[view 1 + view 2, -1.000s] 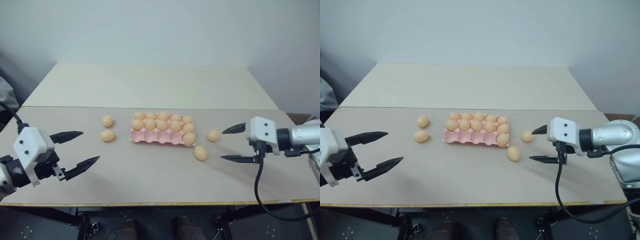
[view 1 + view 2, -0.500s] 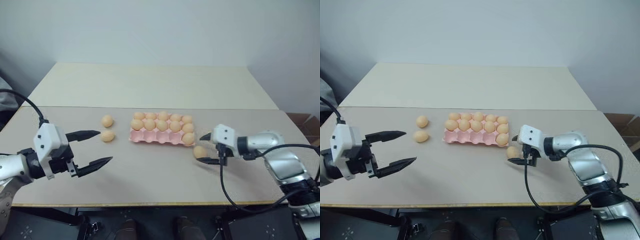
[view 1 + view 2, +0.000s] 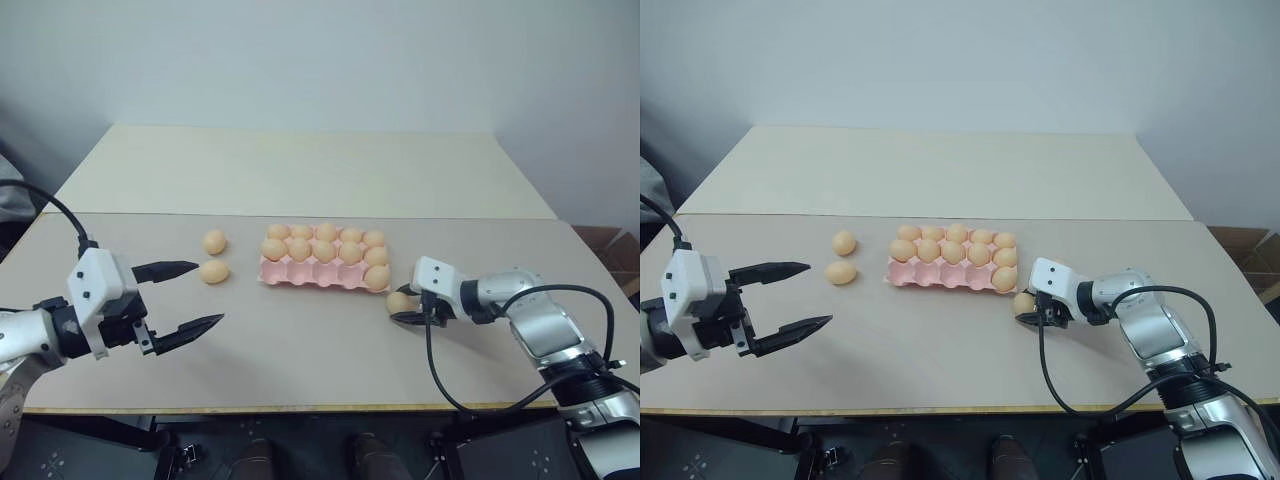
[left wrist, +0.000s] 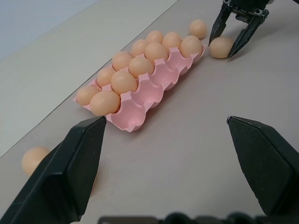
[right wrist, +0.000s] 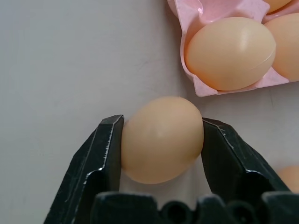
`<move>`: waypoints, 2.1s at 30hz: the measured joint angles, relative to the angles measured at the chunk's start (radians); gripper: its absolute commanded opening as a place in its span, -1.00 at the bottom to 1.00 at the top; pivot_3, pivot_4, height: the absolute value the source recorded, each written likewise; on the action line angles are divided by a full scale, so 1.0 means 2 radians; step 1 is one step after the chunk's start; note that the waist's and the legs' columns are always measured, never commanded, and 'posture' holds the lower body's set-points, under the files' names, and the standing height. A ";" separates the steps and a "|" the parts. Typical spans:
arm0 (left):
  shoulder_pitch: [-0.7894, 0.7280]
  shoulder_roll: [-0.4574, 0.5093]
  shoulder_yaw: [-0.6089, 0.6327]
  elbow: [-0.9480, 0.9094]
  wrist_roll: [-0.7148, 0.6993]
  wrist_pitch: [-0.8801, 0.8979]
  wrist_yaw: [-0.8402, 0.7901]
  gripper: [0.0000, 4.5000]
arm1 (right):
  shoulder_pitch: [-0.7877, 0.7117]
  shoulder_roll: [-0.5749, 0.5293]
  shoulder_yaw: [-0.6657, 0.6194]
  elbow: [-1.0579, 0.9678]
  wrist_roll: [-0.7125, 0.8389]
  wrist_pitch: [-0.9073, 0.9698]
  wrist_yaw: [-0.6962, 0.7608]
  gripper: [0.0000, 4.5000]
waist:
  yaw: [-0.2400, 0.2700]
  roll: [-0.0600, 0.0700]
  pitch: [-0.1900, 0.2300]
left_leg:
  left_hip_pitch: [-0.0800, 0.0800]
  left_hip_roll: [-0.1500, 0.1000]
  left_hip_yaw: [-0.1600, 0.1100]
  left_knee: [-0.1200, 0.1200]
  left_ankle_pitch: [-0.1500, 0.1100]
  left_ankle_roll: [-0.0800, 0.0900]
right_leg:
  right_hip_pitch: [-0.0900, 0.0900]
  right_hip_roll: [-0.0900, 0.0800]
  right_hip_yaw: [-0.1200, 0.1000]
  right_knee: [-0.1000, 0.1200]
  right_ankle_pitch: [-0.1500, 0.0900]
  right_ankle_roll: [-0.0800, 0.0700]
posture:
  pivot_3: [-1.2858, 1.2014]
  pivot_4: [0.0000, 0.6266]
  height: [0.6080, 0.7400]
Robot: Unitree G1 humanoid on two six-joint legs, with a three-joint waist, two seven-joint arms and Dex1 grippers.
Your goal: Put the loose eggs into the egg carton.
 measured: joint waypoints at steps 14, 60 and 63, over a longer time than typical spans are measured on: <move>0.002 0.003 0.000 0.000 0.007 0.000 0.002 1.00 | -0.031 -0.044 -0.029 -0.070 0.008 0.012 0.007 0.00 | -0.003 0.000 0.000 | 0.000 0.001 0.000 0.000 0.000 0.000 | -0.001 0.001 0.000 0.000 0.000 0.000 | 0.03 -0.52 1.00; 0.014 0.001 0.003 0.011 0.021 -0.014 0.000 1.00 | 0.073 -0.150 -0.171 -0.067 0.073 -0.030 0.067 0.99 | 0.005 0.000 0.000 | -0.002 0.001 0.000 0.000 0.000 0.000 | -0.002 0.001 0.000 0.000 0.000 -0.001 | 0.03 -0.52 1.00; 0.014 0.001 0.003 0.014 0.022 -0.017 -0.001 1.00 | 0.115 -0.179 -0.223 -0.079 0.091 -0.018 0.076 0.99 | 0.001 0.000 0.000 | -0.002 0.001 0.000 0.000 0.000 0.000 | -0.002 0.001 0.000 0.000 0.000 0.000 | 0.03 -0.52 1.00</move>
